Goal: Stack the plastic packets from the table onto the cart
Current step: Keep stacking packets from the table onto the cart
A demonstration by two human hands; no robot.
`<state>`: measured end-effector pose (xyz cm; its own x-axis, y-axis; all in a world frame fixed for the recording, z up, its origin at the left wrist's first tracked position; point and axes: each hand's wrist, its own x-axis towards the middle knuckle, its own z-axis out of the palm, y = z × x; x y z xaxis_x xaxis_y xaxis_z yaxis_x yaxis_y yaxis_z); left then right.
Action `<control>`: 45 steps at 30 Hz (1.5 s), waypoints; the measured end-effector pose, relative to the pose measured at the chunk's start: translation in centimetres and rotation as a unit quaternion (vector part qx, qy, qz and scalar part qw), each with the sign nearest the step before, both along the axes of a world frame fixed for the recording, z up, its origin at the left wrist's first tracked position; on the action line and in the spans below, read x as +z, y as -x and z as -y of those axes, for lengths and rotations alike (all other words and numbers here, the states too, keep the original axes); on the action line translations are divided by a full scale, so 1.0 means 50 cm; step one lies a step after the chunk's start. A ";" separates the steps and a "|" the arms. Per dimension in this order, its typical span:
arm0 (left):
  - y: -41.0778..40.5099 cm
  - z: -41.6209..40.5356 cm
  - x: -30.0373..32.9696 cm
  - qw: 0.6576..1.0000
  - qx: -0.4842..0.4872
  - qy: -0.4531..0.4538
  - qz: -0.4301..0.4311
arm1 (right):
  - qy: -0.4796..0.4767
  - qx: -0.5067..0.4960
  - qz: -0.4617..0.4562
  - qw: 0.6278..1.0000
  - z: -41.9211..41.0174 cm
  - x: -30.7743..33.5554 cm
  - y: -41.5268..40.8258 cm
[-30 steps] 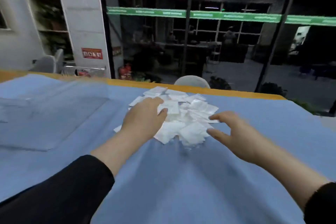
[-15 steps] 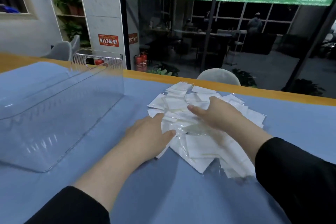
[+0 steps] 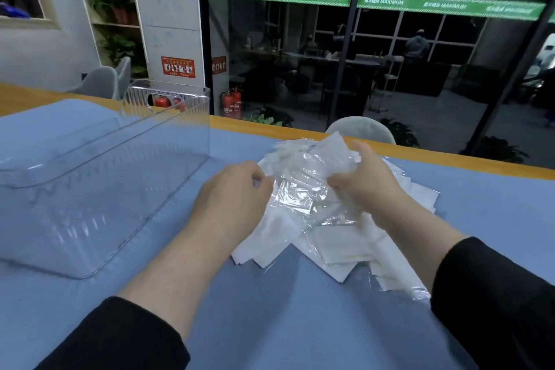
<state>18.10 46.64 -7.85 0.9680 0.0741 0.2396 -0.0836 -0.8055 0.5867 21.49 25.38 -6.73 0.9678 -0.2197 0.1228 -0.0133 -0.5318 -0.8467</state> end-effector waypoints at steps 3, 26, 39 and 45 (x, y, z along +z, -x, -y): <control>0.003 0.001 0.010 0.991 -0.030 0.099 0.089 | -0.036 0.025 0.062 0.997 0.036 0.045 0.063; 0.141 0.239 -0.002 0.912 -0.147 0.378 0.053 | 0.180 0.161 0.145 0.960 0.174 -0.055 0.281; 0.128 0.206 -0.004 0.920 -0.229 0.239 0.208 | 0.094 0.126 0.116 0.981 0.194 -0.038 0.294; 0.114 0.201 -0.011 0.943 -0.145 0.295 0.058 | 0.063 0.104 0.101 0.987 0.215 -0.038 0.290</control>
